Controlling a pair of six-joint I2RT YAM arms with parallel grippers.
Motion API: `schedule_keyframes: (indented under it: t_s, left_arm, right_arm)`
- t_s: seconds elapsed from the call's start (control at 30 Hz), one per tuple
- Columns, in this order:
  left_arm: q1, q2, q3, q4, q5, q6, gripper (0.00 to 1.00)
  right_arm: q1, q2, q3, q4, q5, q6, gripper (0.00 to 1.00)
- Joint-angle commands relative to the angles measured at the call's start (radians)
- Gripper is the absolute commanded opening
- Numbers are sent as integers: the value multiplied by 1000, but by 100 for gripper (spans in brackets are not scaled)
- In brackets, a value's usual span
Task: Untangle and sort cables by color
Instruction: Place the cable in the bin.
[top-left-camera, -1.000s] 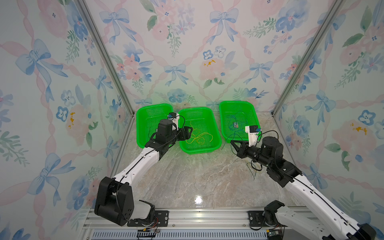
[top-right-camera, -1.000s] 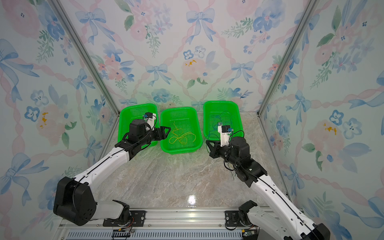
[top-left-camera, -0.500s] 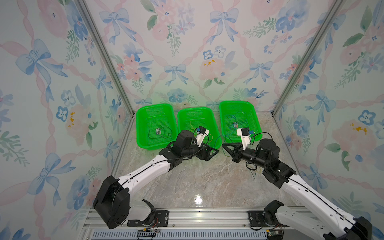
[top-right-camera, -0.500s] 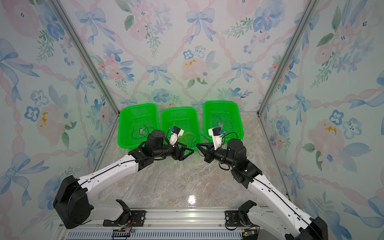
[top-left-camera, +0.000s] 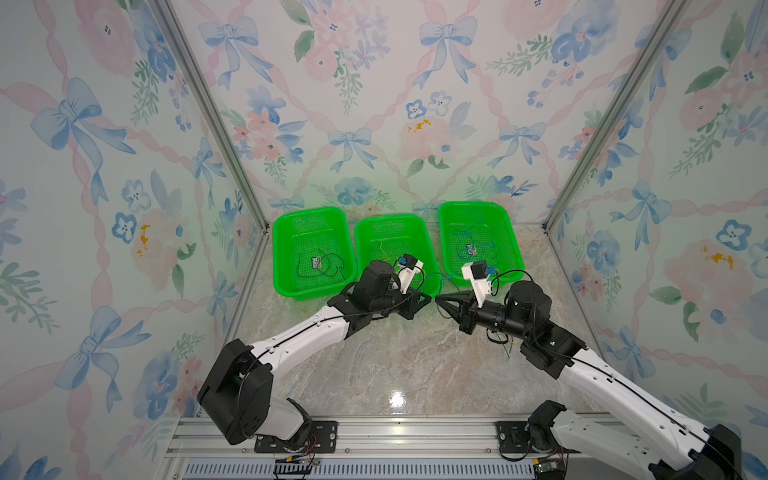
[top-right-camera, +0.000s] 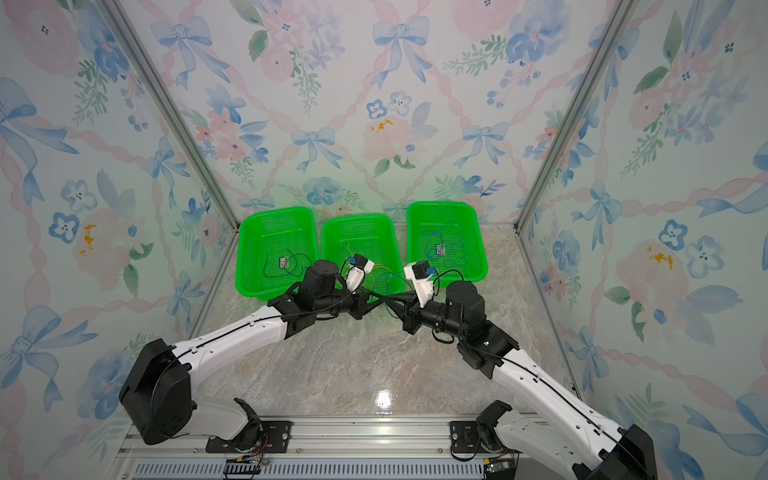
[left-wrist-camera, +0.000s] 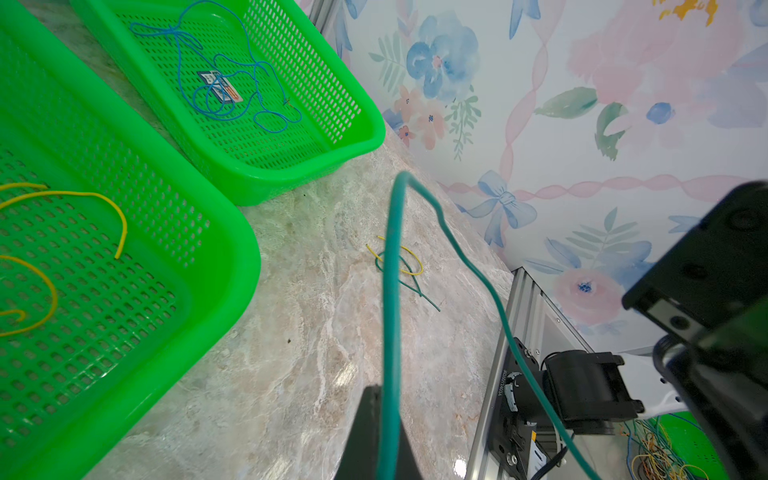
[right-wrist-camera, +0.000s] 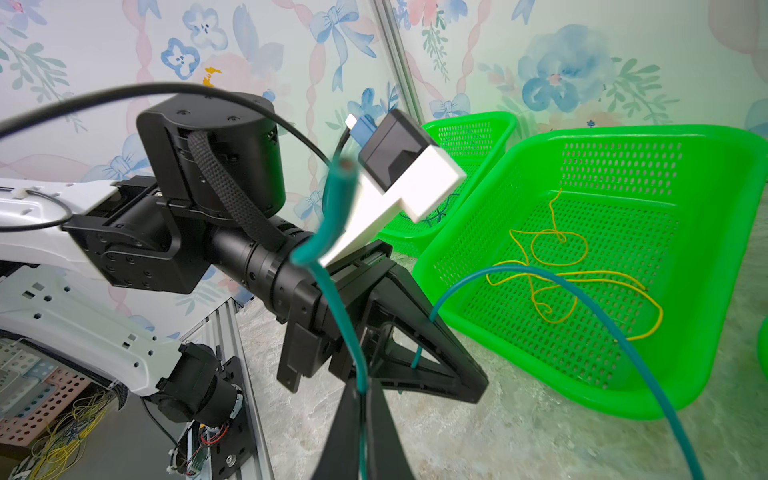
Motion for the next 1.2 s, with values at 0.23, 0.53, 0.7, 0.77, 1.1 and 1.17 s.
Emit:
schedule_keyframes:
  t_s: [0.23, 0.53, 0.7, 0.77, 1.1, 1.17]
  left_arm:
    - [84, -129, -5, 16, -268, 10, 0]
    - [251, -197, -8, 3, -587, 22, 0]
    - [351, -135, 15, -14, -748, 66, 0]
    - [402, -86, 34, -24, -782, 67, 0]
    - [601, 238, 83, -44, -643, -63, 0]
    - [620, 302, 94, -43, -639, -71, 2]
  right_arm:
    - [7, 16, -27, 8, 61, -14, 55]
    - [-1, -35, -83, -127, 267, -46, 59]
    - [-7, -42, -125, -111, 273, -41, 60]
    - [-7, -34, -126, -115, 279, -51, 60]
    - [-100, 58, -116, -324, 516, 51, 61]
    - [-162, 91, -103, -391, 493, 58, 61]
